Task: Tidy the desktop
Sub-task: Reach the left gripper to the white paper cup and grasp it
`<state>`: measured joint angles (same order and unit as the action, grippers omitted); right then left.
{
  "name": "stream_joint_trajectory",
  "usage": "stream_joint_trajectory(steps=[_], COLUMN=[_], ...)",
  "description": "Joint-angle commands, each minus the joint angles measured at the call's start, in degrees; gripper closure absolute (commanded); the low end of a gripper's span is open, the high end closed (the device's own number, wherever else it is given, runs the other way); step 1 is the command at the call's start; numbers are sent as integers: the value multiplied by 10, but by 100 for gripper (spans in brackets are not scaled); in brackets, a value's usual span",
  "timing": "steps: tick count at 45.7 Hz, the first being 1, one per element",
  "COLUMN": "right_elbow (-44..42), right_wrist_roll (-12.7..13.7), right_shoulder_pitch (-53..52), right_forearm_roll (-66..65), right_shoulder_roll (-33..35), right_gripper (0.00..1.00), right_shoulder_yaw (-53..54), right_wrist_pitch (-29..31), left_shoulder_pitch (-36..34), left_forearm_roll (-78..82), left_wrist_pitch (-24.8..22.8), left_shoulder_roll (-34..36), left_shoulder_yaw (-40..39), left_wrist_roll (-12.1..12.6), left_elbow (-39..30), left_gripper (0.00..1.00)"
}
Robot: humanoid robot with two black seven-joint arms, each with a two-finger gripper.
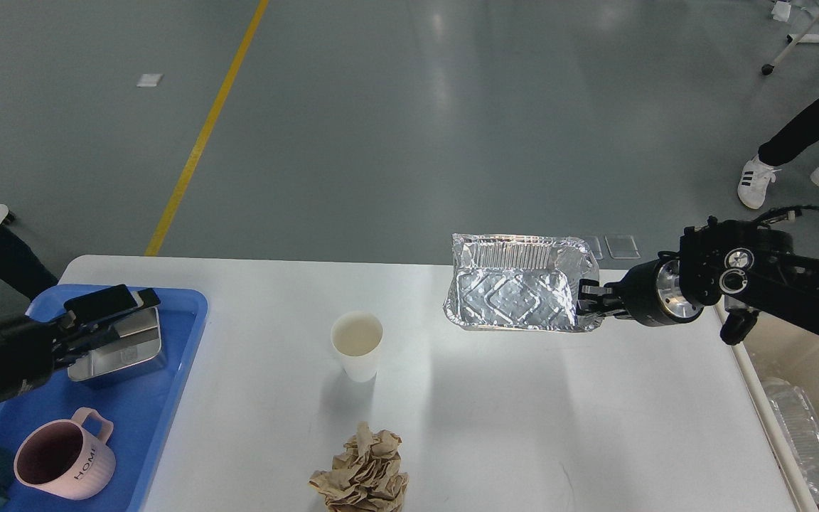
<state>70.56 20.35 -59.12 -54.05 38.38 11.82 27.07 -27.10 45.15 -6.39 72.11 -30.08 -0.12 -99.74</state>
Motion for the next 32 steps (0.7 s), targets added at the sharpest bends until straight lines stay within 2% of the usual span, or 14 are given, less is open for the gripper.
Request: stream_joint_trajectory(steps=[1,3,6,12,16,21,26,32], right_elbow=[-1,0,0,0,0,2,2,2], right_wrist_roll=[0,0,0,0,0,0,0,0], right_shoulder_pitch=[-1,0,0,1,2,4,4,4], right_forearm_roll=[0,0,0,0,0,0,1,1], right_shoulder_roll=[4,6,12,9,10,14,13,14], right_gripper=[100,100,100,100,100,100,100,100], right_shoulder_yaw=[-1,-1,0,0,0,0,-1,0], right_wrist_pitch=[0,0,-1,-1,-1,-1,-1,-1], left_shoulder_pitch=[-27,-30,-38,-45,-58,-90,-127,-153], left_forearm_roll=[3,4,5,65,124,143,144,147], left_wrist_pitch=[-3,-5,-9,-13,-13,-22,-28,-28], left_shoulder_roll=[-37,-50,-76,-172,-247,-313,-348,-450], left_shoulder_yaw=[6,6,7,7,11,57,112,140], left_wrist_roll=[41,72,99,75,68,65,57,54], left_elbow=[36,50,74,132,186,250,274,327], left_gripper=[3,3,3,3,3,3,3,3])
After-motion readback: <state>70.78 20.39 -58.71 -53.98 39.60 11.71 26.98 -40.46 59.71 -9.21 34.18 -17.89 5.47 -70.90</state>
